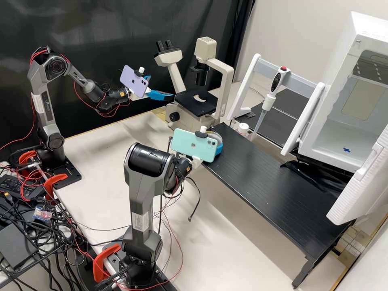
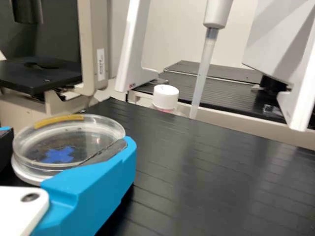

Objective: Move the petri dish to the bench

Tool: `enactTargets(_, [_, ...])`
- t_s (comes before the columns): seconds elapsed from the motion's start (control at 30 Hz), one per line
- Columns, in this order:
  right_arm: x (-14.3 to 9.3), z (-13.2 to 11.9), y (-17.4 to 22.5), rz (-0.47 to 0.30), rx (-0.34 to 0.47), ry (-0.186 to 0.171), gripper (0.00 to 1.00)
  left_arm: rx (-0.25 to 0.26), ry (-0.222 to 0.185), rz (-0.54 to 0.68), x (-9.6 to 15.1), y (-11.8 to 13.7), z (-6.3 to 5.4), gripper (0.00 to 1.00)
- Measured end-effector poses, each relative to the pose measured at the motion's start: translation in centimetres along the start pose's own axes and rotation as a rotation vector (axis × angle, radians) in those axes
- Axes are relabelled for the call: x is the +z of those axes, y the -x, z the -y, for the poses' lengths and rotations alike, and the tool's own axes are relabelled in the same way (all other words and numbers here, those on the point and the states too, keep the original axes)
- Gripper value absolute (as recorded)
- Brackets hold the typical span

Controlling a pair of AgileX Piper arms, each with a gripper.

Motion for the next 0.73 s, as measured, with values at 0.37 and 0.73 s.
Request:
enactTargets(0.37, [-0.8, -1.2, 2.7, -0.057, 0.046, 0.030, 1.00, 0.000, 0.000, 0.000, 0.0, 0.0, 0.0, 1.00])
enactTargets(0.73, [-1.1, -6.9, 7.5, -0.178, 0.434, -0.025, 1.00, 0.000, 0.000, 0.000, 0.0, 0.0, 0.0, 1.00])
